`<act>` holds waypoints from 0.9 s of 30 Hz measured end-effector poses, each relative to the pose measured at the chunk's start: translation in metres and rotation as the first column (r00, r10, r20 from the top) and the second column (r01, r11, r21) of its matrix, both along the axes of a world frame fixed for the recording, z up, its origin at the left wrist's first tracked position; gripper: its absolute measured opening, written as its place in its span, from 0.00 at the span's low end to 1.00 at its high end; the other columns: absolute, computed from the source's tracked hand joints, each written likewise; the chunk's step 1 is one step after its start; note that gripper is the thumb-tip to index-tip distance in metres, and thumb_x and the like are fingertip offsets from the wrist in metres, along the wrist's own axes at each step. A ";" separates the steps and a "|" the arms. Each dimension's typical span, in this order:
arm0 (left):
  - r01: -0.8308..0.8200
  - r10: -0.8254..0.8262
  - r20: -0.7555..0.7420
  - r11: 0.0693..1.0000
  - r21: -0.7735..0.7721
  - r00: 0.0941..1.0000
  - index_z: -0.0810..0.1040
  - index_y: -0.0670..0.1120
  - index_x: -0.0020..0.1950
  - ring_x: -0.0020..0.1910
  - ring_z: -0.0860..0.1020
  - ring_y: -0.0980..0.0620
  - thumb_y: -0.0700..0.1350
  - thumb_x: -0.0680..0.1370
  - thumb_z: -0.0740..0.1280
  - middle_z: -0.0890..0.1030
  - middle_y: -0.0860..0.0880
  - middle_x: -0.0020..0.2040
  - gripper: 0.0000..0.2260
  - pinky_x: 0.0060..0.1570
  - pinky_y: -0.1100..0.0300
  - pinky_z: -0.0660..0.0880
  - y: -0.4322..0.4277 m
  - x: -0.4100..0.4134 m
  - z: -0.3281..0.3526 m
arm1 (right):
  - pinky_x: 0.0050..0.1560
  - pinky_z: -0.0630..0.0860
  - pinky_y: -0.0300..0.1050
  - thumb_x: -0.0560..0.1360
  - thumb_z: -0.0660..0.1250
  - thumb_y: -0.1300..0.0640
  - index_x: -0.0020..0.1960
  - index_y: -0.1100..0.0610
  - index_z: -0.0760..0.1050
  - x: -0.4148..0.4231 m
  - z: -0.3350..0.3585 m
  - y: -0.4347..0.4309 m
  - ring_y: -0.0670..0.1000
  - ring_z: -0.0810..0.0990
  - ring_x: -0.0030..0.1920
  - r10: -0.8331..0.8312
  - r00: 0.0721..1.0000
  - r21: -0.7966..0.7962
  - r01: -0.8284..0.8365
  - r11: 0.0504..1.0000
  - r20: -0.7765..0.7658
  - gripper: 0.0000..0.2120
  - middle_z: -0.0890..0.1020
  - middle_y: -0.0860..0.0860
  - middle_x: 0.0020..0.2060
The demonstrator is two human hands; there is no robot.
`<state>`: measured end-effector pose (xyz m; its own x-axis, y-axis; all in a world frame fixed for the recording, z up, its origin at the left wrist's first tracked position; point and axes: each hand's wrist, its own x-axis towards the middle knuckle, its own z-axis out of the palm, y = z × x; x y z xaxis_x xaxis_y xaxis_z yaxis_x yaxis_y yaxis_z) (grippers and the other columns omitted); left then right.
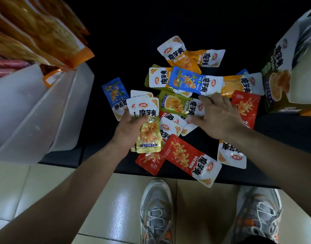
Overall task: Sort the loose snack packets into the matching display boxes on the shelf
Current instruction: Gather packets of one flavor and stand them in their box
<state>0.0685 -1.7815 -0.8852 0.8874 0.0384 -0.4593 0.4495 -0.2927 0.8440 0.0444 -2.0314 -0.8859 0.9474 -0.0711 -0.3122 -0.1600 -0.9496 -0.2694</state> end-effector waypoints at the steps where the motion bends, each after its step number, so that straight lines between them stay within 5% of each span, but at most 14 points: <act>1: 0.000 0.000 -0.002 1.000 0.005 1.000 0.75 0.48 0.65 0.51 0.79 0.63 0.44 0.80 0.69 0.82 0.54 0.55 0.13 0.43 0.71 0.72 0.000 0.000 -0.001 | 0.67 0.66 0.58 0.76 0.62 0.33 0.77 0.53 0.60 0.000 0.000 0.000 0.61 0.64 0.70 -0.009 1.000 0.009 0.009 1.000 0.016 0.37 0.66 0.58 0.70; 7: 0.027 -0.027 0.000 0.999 0.020 1.000 0.76 0.48 0.65 0.55 0.81 0.55 0.46 0.80 0.69 0.83 0.51 0.57 0.14 0.59 0.55 0.75 0.000 0.000 0.003 | 0.62 0.71 0.55 0.66 0.76 0.36 0.64 0.57 0.68 0.005 0.007 0.001 0.59 0.68 0.65 -0.062 0.997 0.051 0.065 0.997 -0.055 0.37 0.70 0.56 0.62; 10: 0.012 -0.012 0.011 1.000 0.024 1.000 0.76 0.48 0.64 0.56 0.82 0.51 0.46 0.80 0.69 0.83 0.50 0.56 0.13 0.63 0.47 0.76 0.001 0.002 0.007 | 0.48 0.76 0.48 0.67 0.80 0.47 0.59 0.53 0.67 0.003 0.015 -0.006 0.54 0.78 0.51 -0.141 0.990 0.289 0.142 0.947 -0.027 0.29 0.77 0.50 0.51; 12: -0.006 0.006 0.024 1.000 0.019 1.000 0.77 0.49 0.63 0.55 0.83 0.51 0.46 0.80 0.69 0.84 0.50 0.56 0.12 0.59 0.47 0.79 0.003 0.006 0.010 | 0.39 0.76 0.44 0.70 0.78 0.54 0.56 0.51 0.71 0.002 0.023 -0.014 0.52 0.81 0.44 -0.208 0.978 0.542 0.188 0.819 -0.024 0.20 0.79 0.46 0.46; 16: -0.060 0.062 0.030 0.997 -0.048 0.998 0.78 0.47 0.63 0.48 0.85 0.49 0.45 0.81 0.68 0.84 0.46 0.56 0.11 0.45 0.53 0.82 0.003 0.011 0.017 | 0.47 0.79 0.55 0.76 0.72 0.60 0.52 0.51 0.81 0.005 0.040 -0.030 0.58 0.83 0.46 -0.243 0.970 0.852 0.110 0.512 0.021 0.07 0.85 0.54 0.47; 21: 0.058 -0.052 0.066 0.994 -0.095 0.996 0.79 0.48 0.64 0.57 0.83 0.48 0.43 0.79 0.70 0.85 0.50 0.56 0.13 0.59 0.46 0.79 -0.015 0.000 0.022 | 0.52 0.77 0.59 0.75 0.69 0.50 0.54 0.55 0.83 0.013 0.053 -0.038 0.67 0.81 0.53 -0.184 0.983 0.944 0.059 0.326 0.002 0.12 0.84 0.62 0.52; 23: 0.119 -0.111 0.064 0.983 -0.138 0.992 0.78 0.52 0.62 0.57 0.83 0.54 0.42 0.80 0.69 0.86 0.54 0.55 0.11 0.63 0.47 0.77 -0.023 -0.005 0.025 | 0.49 0.77 0.57 0.75 0.70 0.49 0.51 0.54 0.83 0.016 0.057 -0.037 0.68 0.81 0.50 -0.140 0.990 0.935 0.055 0.351 -0.006 0.10 0.83 0.63 0.49; 27: 0.266 -0.262 0.046 0.944 -0.195 0.964 0.78 0.58 0.61 0.59 0.82 0.55 0.50 0.79 0.70 0.85 0.55 0.58 0.11 0.64 0.48 0.75 -0.035 -0.012 0.032 | 0.46 0.78 0.51 0.73 0.74 0.51 0.49 0.54 0.82 0.015 0.056 -0.021 0.52 0.83 0.45 -0.134 0.990 0.804 0.050 0.592 0.038 0.09 0.85 0.53 0.45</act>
